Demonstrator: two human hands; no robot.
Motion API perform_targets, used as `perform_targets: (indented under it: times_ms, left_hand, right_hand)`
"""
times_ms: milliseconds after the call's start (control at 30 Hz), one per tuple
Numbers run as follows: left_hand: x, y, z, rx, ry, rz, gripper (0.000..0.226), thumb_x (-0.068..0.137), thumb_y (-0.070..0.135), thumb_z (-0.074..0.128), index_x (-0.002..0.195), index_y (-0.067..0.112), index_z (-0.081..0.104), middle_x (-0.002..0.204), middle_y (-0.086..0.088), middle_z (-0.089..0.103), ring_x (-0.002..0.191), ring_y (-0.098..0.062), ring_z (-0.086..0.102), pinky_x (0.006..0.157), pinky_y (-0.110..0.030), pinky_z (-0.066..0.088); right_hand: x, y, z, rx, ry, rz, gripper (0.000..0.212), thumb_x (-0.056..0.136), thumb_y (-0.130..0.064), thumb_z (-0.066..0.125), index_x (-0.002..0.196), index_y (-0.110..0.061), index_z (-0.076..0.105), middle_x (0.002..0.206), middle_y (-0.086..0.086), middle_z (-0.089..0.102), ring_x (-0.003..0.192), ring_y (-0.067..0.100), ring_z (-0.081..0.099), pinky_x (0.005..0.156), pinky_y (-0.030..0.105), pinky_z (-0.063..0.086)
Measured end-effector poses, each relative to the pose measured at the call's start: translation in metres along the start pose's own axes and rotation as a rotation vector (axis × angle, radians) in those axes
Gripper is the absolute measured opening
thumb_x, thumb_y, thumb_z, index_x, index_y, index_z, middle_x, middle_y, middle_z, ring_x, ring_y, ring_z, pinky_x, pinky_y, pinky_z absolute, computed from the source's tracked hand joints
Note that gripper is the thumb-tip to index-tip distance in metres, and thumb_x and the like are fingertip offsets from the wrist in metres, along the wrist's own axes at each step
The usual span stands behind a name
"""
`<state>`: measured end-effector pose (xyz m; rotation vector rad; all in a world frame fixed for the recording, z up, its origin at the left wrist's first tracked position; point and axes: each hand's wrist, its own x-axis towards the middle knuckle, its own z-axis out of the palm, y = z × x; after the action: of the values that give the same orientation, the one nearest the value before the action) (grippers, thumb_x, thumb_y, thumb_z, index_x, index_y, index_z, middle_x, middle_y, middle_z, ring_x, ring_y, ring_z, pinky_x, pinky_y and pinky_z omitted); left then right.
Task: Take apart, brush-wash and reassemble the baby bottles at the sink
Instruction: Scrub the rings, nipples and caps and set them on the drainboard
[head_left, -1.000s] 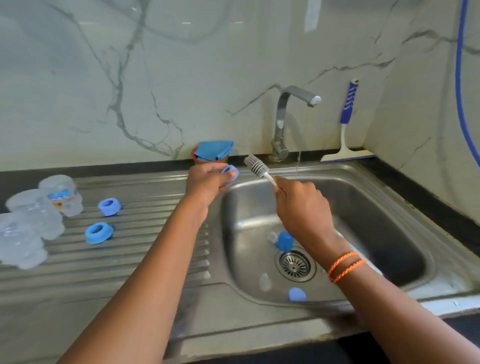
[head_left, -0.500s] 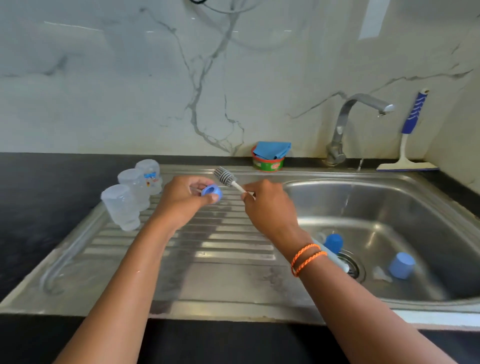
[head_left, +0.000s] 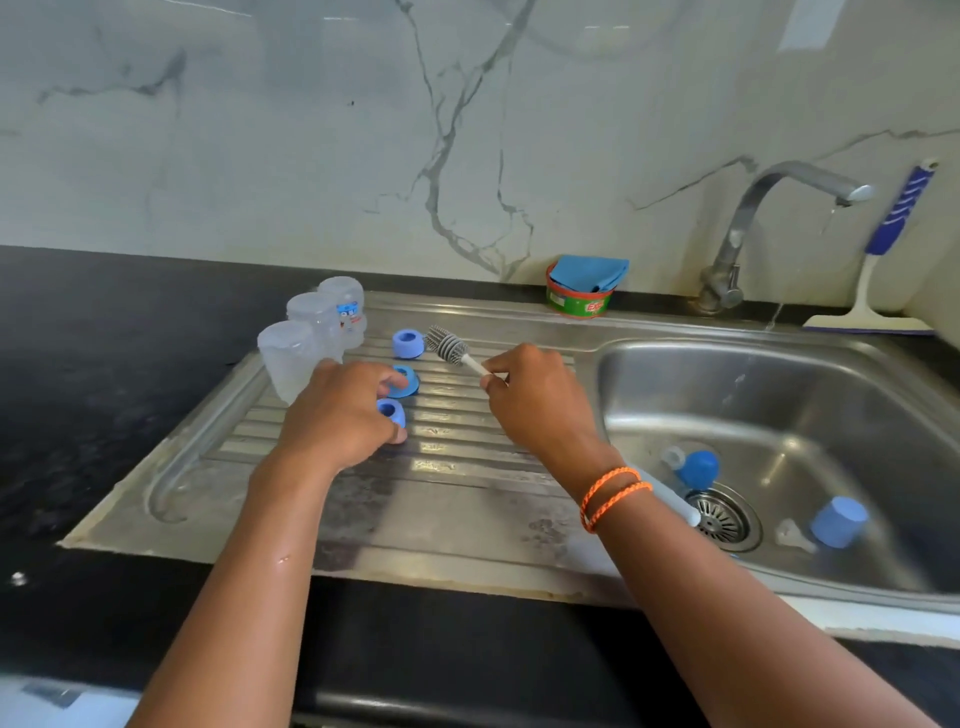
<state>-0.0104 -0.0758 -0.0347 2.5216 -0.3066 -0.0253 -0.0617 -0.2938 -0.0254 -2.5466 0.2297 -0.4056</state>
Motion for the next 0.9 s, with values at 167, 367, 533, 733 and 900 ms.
perform_targets:
  times_ms: [167, 367, 533, 733, 900]
  left_hand:
    - [0.006, 0.048, 0.004, -0.085, 0.101, 0.193, 0.038, 0.082, 0.046, 0.080, 0.118, 0.039, 0.071, 0.115, 0.015, 0.067, 0.117, -0.010, 0.056, 0.095, -0.038, 0.050]
    - [0.039, 0.123, 0.047, -0.231, 0.043, 0.253, 0.020, 0.089, 0.048, 0.074, 0.103, 0.034, 0.075, 0.098, 0.017, 0.073, 0.096, -0.008, 0.068, 0.084, -0.031, 0.053]
    - [0.051, 0.181, 0.099, -0.316, -0.083, 0.303, 0.024, 0.086, 0.050, 0.074, 0.105, 0.035, 0.076, 0.096, 0.016, 0.073, 0.093, -0.008, 0.070, 0.087, -0.034, 0.057]
    - [0.054, 0.235, 0.173, -0.350, -0.242, 0.373, 0.010, 0.090, 0.034, 0.074, 0.095, 0.028, 0.079, 0.086, 0.009, 0.075, 0.081, -0.012, 0.070, 0.077, -0.030, 0.056]
    - [0.057, 0.263, 0.230, -0.270, -0.497, 0.429, 0.006, 0.088, 0.026, 0.078, 0.084, 0.029, 0.080, 0.081, 0.016, 0.075, 0.084, -0.008, 0.071, 0.086, -0.033, 0.058]
  right_hand:
    - [0.007, 0.011, -0.006, -0.008, 0.019, 0.038, 0.028, 0.102, -0.036, 0.062, 0.126, -0.030, 0.075, 0.105, 0.006, 0.070, 0.091, 0.031, 0.066, 0.078, 0.041, 0.057]
    - [0.013, 0.058, -0.041, 0.081, 0.101, 0.151, 0.022, 0.099, -0.024, 0.061, 0.111, -0.021, 0.080, 0.101, 0.012, 0.072, 0.095, 0.035, 0.065, 0.074, 0.034, 0.047]
    - [0.008, 0.127, -0.081, 0.086, 0.116, 0.302, 0.026, 0.095, -0.012, 0.055, 0.096, -0.022, 0.079, 0.090, 0.013, 0.070, 0.091, 0.036, 0.062, 0.074, 0.032, 0.044]
    - [-0.010, 0.201, -0.130, -0.046, 0.120, 0.390, 0.023, 0.097, -0.012, 0.059, 0.091, -0.022, 0.079, 0.092, 0.014, 0.074, 0.087, 0.034, 0.071, 0.085, 0.046, 0.060]
    - [-0.019, 0.240, -0.156, -0.097, 0.163, 0.430, 0.025, 0.093, -0.011, 0.064, 0.093, -0.027, 0.083, 0.086, 0.003, 0.076, 0.081, 0.025, 0.072, 0.082, 0.044, 0.063]
